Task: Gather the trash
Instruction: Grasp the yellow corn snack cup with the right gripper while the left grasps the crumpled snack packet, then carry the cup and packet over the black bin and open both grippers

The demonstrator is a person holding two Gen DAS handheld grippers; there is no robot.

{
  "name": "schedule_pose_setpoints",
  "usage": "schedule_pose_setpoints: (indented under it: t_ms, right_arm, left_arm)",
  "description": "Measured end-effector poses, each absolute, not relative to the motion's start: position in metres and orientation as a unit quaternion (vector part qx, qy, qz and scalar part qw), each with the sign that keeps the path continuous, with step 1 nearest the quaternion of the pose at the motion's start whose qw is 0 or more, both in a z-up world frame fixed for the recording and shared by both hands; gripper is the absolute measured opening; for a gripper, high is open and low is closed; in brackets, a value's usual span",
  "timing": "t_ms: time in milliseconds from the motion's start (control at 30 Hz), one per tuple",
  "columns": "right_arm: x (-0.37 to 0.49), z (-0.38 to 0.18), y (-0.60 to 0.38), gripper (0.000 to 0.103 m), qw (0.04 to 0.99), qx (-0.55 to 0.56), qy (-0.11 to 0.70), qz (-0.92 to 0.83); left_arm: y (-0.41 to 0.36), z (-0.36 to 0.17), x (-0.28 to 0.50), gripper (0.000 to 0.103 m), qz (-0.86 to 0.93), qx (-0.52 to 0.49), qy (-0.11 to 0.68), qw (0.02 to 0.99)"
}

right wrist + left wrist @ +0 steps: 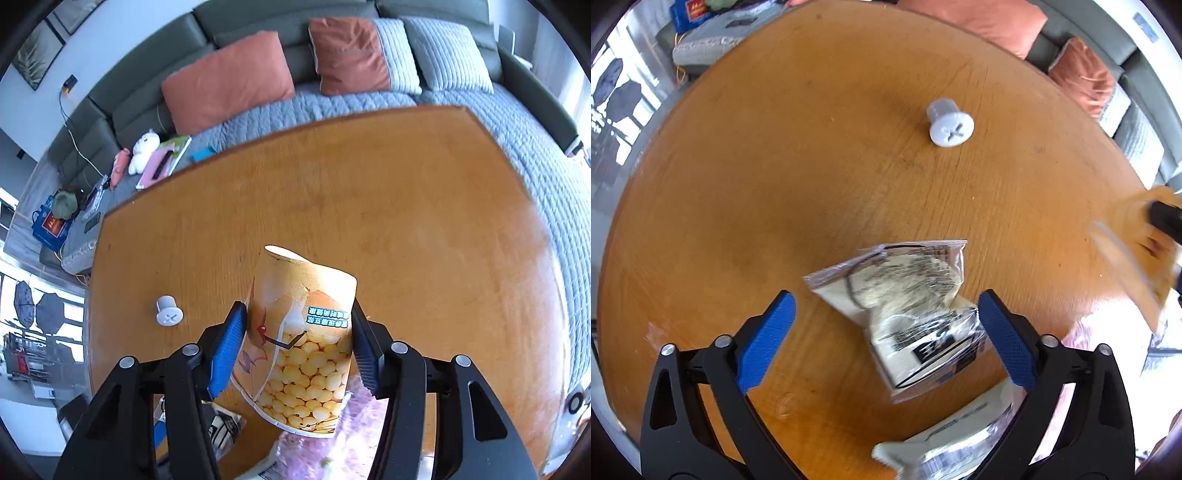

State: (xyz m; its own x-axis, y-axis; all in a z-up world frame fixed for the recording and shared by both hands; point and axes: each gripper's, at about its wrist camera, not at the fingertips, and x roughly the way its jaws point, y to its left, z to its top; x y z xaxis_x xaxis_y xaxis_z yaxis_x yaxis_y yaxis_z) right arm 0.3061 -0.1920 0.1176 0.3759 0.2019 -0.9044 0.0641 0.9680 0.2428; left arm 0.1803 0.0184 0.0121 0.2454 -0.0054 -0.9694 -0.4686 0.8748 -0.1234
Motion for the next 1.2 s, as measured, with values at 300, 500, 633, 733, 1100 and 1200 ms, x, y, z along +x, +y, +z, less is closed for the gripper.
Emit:
schedule_pose_setpoints:
  t_ms: [300, 500, 633, 733, 1100, 1200]
  right_arm:
    - [0.310, 0.125, -0.172, 0.056, 0.829, 0.112, 0.546, 0.055]
    - [0.294, 0.130, -0.157, 0.056, 0.829, 0.117, 0.542, 0.074]
    - [0.279, 0.133, -0.135, 0.056, 0.826, 0.121, 0.542, 0.099]
    - [0.268, 0.135, -0.112, 0.056, 0.824, 0.115, 0.543, 0.114]
    - [0.223, 0.136, 0.009, 0.056, 0.805, 0.080, 0.557, 0.185]
    - [0.210, 0.138, 0.049, 0.056, 0.801, 0.065, 0.558, 0.206]
  left_arm:
    - [0.005, 0.009, 0.178, 0.070, 0.111, -0.153, 0.581, 0.792]
    - [0.032, 0.017, 0.147, 0.059, 0.072, -0.169, 0.570, 0.801]
    - [0.056, 0.028, 0.127, 0.058, 0.072, -0.166, 0.553, 0.814]
    - [0.079, 0.039, 0.111, 0.058, 0.084, -0.160, 0.539, 0.823]
    - [0.170, 0.054, 0.048, 0.058, 0.126, -0.184, 0.507, 0.833]
    - [0.204, 0.055, 0.029, 0.058, 0.142, -0.195, 0.503, 0.830]
